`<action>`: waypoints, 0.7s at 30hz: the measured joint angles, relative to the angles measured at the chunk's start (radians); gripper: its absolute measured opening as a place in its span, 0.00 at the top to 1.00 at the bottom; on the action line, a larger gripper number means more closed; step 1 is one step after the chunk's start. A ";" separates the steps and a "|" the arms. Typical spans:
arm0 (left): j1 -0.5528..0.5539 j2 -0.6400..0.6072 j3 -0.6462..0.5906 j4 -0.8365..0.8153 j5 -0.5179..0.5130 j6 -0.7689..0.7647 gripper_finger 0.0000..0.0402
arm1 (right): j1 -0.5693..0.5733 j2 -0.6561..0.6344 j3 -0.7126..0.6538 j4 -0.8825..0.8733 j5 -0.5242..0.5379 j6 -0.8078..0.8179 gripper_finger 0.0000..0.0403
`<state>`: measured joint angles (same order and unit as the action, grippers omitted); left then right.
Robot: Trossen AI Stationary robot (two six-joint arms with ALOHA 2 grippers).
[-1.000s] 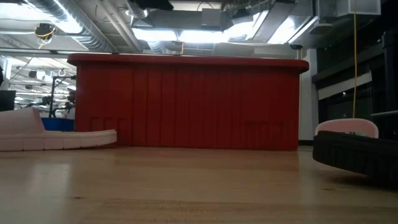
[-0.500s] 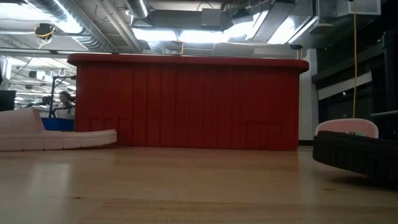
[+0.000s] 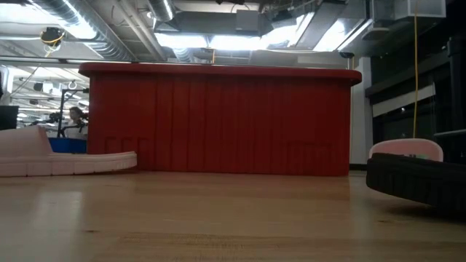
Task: Pick and place slides into bin
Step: Put the black slide into the red bin
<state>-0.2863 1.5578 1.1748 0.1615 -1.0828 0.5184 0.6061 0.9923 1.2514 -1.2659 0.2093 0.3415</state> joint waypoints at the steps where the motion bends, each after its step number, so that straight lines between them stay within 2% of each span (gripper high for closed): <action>1: 0.000 0.000 0.000 0.000 0.000 -0.006 0.99 | 0.004 0.008 0.000 0.000 -0.001 -0.022 1.00; 14: 0.001 -0.003 0.000 -0.013 0.000 -0.009 1.00 | 0.007 0.250 0.000 0.058 -0.055 -0.234 1.00; 18: -0.015 -0.003 -0.008 -0.106 0.000 -0.015 1.00 | 0.007 0.324 0.000 0.143 -0.057 -0.204 1.00; 21: -0.052 -0.005 -0.063 -0.113 -0.003 -0.043 1.00 | 0.014 0.388 0.000 0.197 -0.089 -0.158 1.00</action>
<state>-0.3385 1.5532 1.1114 0.0489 -1.0854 0.4754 0.6199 1.3802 1.2510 -1.0693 0.1203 0.1830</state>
